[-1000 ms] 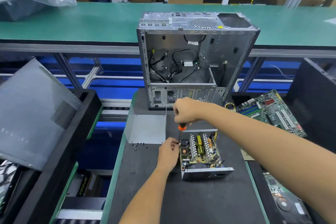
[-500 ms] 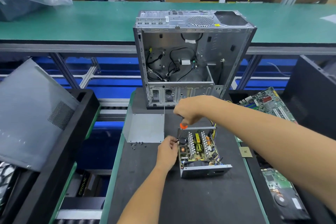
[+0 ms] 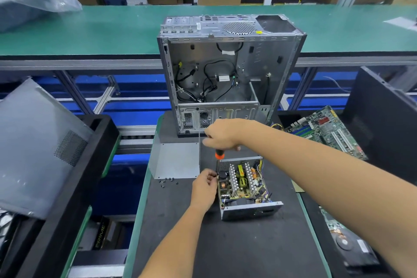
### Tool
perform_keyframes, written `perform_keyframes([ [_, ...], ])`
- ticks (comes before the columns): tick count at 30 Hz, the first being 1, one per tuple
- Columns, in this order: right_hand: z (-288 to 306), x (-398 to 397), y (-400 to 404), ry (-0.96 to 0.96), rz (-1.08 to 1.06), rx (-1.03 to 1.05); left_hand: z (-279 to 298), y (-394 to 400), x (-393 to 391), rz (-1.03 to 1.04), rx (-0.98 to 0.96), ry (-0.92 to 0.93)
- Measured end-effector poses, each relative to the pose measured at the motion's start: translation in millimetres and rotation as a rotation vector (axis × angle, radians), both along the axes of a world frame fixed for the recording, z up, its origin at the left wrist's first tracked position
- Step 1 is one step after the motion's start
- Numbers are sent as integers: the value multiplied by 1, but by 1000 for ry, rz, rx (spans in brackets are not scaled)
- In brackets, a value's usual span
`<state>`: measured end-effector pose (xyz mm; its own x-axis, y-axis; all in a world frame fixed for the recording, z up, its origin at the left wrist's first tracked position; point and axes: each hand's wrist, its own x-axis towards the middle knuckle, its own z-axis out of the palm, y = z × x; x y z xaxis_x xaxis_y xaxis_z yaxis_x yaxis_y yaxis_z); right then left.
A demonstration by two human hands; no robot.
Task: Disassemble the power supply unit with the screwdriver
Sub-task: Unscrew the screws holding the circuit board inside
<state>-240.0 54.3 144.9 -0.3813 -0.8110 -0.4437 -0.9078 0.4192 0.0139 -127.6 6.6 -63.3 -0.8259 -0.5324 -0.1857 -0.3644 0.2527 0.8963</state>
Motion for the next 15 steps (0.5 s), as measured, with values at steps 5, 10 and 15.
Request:
perform_keyframes([
  [5, -2, 12, -11, 136, -6, 93, 0, 1, 0, 6, 18, -2],
  [10, 3, 1, -2, -19, 43, -2, -1, -1, 0, 8, 38, -8],
  [15, 3, -8, 9, -146, 48, -127, 0, -1, -1, 9, 47, -30],
])
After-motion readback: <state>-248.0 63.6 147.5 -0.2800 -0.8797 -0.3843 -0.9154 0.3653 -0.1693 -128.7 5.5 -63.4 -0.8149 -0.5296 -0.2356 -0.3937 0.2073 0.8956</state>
